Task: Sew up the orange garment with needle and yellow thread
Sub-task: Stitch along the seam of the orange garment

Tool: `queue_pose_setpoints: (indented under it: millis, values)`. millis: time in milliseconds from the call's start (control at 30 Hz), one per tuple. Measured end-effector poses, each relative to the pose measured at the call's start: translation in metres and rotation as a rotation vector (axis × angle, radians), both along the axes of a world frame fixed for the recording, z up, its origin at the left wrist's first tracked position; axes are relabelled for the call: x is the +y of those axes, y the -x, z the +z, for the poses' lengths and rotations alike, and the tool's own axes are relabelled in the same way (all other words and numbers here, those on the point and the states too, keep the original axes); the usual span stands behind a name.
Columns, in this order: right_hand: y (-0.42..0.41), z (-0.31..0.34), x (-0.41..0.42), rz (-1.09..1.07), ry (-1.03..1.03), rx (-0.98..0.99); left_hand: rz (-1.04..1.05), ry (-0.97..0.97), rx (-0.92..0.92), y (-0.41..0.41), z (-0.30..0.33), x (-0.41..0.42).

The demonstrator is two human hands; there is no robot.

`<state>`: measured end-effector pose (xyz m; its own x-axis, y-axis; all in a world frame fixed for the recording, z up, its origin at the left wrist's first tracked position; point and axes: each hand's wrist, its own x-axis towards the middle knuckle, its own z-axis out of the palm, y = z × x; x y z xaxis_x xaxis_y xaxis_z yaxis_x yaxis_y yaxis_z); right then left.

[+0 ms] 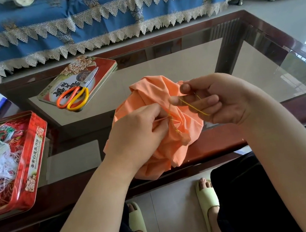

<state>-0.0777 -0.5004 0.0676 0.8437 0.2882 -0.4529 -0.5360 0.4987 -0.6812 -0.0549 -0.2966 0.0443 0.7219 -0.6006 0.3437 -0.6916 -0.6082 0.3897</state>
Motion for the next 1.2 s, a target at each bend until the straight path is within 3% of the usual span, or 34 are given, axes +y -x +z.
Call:
queue_pose_setpoints:
  millis: [100, 167, 333, 467, 600, 700, 867, 1067, 1200]
  values:
    - [0.001, -0.002, 0.013, -0.070, -0.327, 0.031, 0.082, -0.054, -0.191, -0.003, -0.003, -0.002]
    - [-0.001, -0.003, 0.020, -0.147, -0.480, 0.034, 0.099, -0.051, -0.158, -0.003, -0.007, -0.003]
    - [-0.005, -0.002, 0.018, -0.189, -0.352, 0.006, 0.045, 0.058, 0.167, -0.008, -0.009, -0.001]
    - [-0.002, 0.002, 0.013, -0.110, -0.289, -0.045, 0.035, 0.265, 0.409, -0.010, -0.007, -0.001]
    - [0.002, 0.006, 0.011, 0.002, -0.239, -0.095, 0.058, 0.422, 0.575, -0.005, -0.003, -0.005]
    - [0.004, 0.009, 0.009, 0.030, -0.163, -0.101, -0.034, 0.449, 0.639, -0.004, 0.000, -0.003]
    - [0.004, 0.009, 0.003, 0.032, -0.108, -0.081, -0.150, 0.385, 0.590, -0.001, -0.001, -0.002]
    - [0.005, 0.008, 0.009, 0.021, -0.106, -0.070, 0.016, 0.145, 0.103, 0.001, -0.012, -0.004]
    - [0.006, 0.010, 0.009, 0.004, -0.051, -0.063, 0.025, 0.228, 0.155, -0.001, -0.012, -0.004]
